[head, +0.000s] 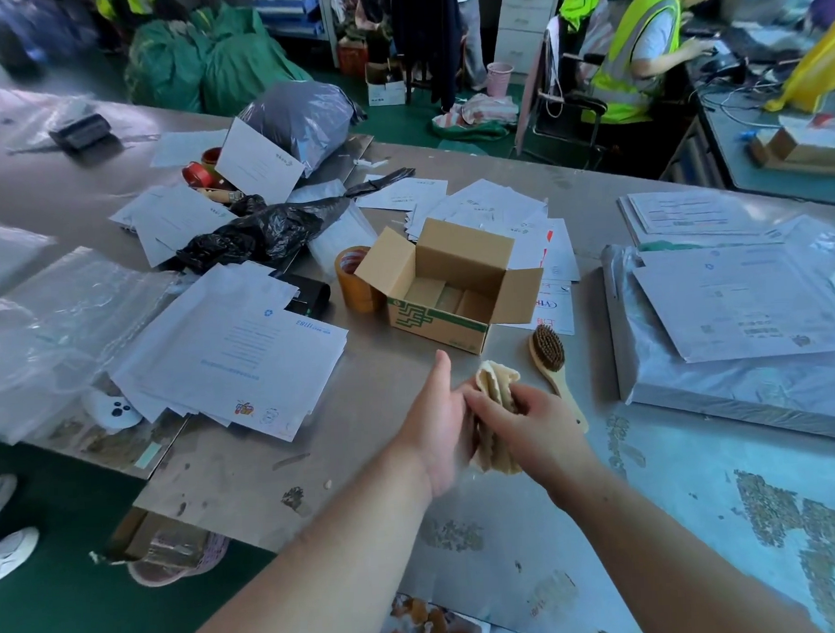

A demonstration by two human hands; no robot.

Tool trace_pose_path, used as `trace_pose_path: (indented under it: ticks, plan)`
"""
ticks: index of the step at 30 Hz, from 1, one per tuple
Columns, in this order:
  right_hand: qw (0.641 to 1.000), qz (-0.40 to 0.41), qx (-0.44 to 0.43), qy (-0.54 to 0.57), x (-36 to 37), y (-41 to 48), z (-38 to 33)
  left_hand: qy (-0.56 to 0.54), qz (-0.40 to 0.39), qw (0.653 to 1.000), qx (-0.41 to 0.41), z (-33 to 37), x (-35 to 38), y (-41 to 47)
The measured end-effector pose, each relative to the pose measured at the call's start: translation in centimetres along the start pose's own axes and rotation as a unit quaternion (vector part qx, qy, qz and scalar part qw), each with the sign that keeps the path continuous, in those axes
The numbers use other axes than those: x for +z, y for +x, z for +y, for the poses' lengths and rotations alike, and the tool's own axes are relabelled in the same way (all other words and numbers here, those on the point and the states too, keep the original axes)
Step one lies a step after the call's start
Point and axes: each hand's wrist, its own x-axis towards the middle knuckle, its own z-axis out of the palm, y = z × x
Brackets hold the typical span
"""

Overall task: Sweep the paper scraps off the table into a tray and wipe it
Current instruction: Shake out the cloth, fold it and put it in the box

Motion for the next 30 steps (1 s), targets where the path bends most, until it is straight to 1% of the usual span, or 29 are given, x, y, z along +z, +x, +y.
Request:
trace_pose_path:
  ticks: [3,6,8,10,11,12,14,16,17,18,20,22,24,26,28,30]
  plan:
    - [1.000,0.004,0.010,-0.025,0.1,0.6,0.6,-0.025,-0.012,1.000,-0.006,-0.7,-0.6,1.0]
    - [0.998,0.007,0.041,-0.049,0.5,1.4,1.2,-0.048,-0.018,0.999,-0.015,-1.7,-1.5,2.4]
    - [0.997,0.012,0.075,-0.019,0.6,2.0,1.5,-0.049,0.033,0.998,-0.001,-2.1,-2.0,3.0]
    - [0.994,0.017,0.107,0.027,0.7,3.3,2.0,-0.022,0.138,0.990,0.026,-2.2,-2.9,4.1]
    - [0.992,0.017,0.119,0.041,0.7,4.2,2.1,0.020,0.204,0.978,0.046,-2.1,-3.8,4.9]
    - [0.991,0.021,0.123,0.054,0.6,5.3,2.2,0.079,0.262,0.959,0.074,-1.8,-4.9,5.8]
    - [0.989,0.034,0.122,0.078,0.5,7.3,2.0,0.246,0.333,0.902,0.119,-1.0,-7.7,7.6]
    - [0.989,0.036,0.107,0.099,0.3,9.6,1.3,0.406,0.386,0.818,0.128,-0.5,-10.9,9.9]
    - [0.989,0.036,0.092,0.111,0.1,10.5,0.8,0.460,0.408,0.779,0.120,-0.6,-12.4,10.8]
    - [0.989,0.037,0.074,0.121,-0.1,11.5,0.4,0.494,0.429,0.748,0.114,-0.6,-13.7,11.9]
    - [0.989,0.042,0.050,0.132,-0.4,12.9,-0.7,0.523,0.453,0.714,0.112,-1.0,-15.4,13.9]
    - [0.986,0.047,0.046,0.150,-0.6,14.8,-1.7,0.566,0.444,0.685,0.115,-1.4,-16.2,16.0]
    - [0.986,0.050,0.046,0.155,-0.6,16.7,-2.5,0.619,0.432,0.648,0.105,-2.1,-17.1,17.6]
    - [0.987,0.053,0.038,0.144,-0.8,18.7,-3.3,0.645,0.440,0.617,0.101,-2.9,-17.9,18.6]
    - [0.990,0.056,0.031,0.126,-0.8,20.6,-3.9,0.658,0.448,0.596,0.105,-3.6,-18.4,19.1]
    - [0.991,0.069,0.035,0.106,-0.6,22.5,-4.5,0.672,0.446,0.582,0.106,-4.0,-18.3,19.3]
